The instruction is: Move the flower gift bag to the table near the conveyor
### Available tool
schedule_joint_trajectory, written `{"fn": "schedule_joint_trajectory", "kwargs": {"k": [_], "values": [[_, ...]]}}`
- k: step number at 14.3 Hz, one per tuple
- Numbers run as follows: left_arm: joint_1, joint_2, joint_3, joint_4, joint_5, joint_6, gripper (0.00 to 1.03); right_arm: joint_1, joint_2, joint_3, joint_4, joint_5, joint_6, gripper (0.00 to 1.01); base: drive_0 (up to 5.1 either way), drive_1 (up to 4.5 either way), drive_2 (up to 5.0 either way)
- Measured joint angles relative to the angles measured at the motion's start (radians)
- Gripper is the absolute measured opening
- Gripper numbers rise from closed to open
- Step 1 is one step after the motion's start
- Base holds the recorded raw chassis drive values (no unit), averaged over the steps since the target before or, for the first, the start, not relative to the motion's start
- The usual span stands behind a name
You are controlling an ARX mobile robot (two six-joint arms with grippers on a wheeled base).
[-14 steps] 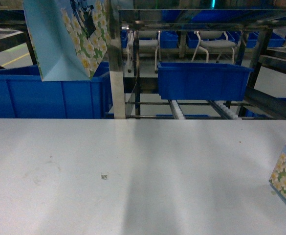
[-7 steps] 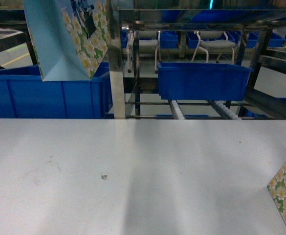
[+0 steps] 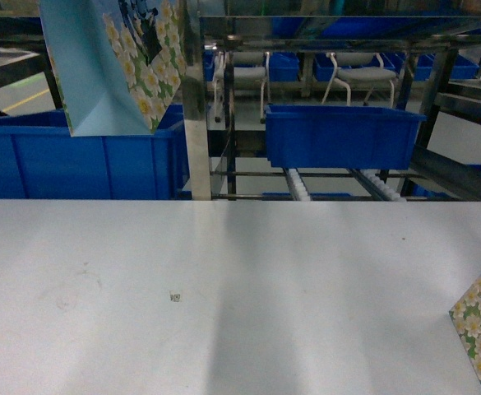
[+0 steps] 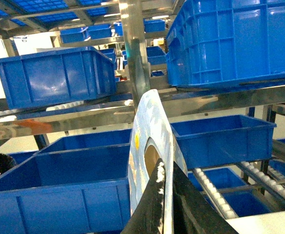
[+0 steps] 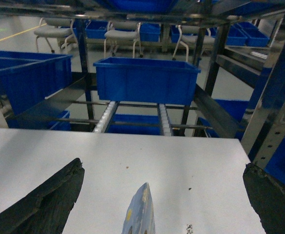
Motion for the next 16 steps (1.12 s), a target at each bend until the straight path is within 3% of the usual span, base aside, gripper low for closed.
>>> {"fn": "schedule_joint_trajectory", "kwargs": {"k": [1,5,8,11,16], "values": [[0.0,0.0,0.0,0.0,0.0,0.0,0.02,0.009,-0.085,-0.011,-0.047,0.034,-0.005,0.98,0.0,0.0,0.0],[0.0,0.0,0.0,0.0,0.0,0.0,0.02,0.027,-0.456,-0.032,-0.339,0.068,0.009,0.98,0.0,0.0,0.0],[0.0,0.0,0.0,0.0,0.0,0.0,0.02,0.022,-0.741,-0.032,-0.63,0.029,0.034,0.98,0.0,0.0,0.0],[0.0,0.0,0.0,0.0,0.0,0.0,0.02,0.026,-0.985,-0.029,-0.902,-0.013,0.026,0.98,0.0,0.0,0.0],[-0.021,0.02,-0.019,0.048,-0.036,0.0,0.02,0.026,-0.985,-0.027,-0.912,-0.018,0.021,0.98,0.0,0.0,0.0]]}}
